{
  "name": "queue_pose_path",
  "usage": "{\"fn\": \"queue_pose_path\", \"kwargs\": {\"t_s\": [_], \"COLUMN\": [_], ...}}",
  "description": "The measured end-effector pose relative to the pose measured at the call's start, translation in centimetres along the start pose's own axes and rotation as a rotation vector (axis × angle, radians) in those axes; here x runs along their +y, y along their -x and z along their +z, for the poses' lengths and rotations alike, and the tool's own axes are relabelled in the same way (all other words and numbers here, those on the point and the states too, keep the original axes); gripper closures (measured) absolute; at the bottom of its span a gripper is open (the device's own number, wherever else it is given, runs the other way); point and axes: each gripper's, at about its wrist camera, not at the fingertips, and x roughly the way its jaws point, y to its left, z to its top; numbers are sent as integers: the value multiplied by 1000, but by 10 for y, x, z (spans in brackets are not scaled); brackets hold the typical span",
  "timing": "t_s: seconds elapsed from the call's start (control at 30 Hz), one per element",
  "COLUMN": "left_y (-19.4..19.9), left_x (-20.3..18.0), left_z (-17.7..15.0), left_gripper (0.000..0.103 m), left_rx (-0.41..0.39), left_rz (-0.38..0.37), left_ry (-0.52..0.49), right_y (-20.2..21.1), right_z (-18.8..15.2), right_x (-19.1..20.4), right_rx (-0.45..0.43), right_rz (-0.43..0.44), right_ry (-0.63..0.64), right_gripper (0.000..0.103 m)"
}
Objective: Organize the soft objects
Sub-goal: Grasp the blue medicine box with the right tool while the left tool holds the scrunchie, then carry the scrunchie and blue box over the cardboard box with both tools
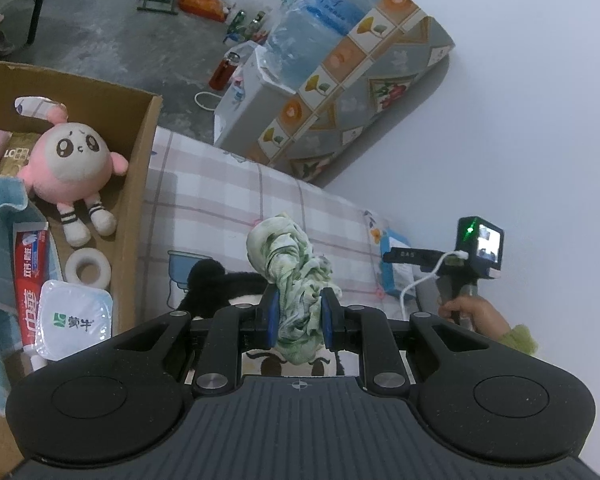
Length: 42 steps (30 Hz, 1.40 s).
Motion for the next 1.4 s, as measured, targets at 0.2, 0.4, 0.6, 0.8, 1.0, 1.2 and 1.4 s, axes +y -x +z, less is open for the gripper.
{"fn": "queue_pose_path", "kwargs": {"t_s": [0.2, 0.4, 0.6, 0.8, 1.0, 1.2, 1.4], "left_y": [7, 21, 67, 142, 212, 252, 241], "left_x": [0, -1, 2, 20, 46, 66, 96], "left_z": [-1, -6, -19, -42, -62, -74, -71], "left_gripper": [84, 84, 84, 84, 84, 84, 84], "left_rx": [-13, -28, -79, -153, -204, -251, -206], "left_rz": [5, 14, -3, 8, 66, 131, 217], "left_ry": [5, 16, 27, 31, 31, 21, 36], "right_y": [-28, -33, 3, 92, 194, 271, 313], "right_z": [6, -1, -7, -38, -90, -132, -147], "right_x": [0, -6, -10, -11, 4, 48, 119], "right_rx": [70, 80, 19, -115, -269, -362, -379], "right_rz": [-23, 0, 30, 173, 387, 644, 914], "right_ry": [-27, -67, -101, -137, -142, -107, -26], "right_gripper": [20, 20, 20, 20, 20, 20, 20]}}
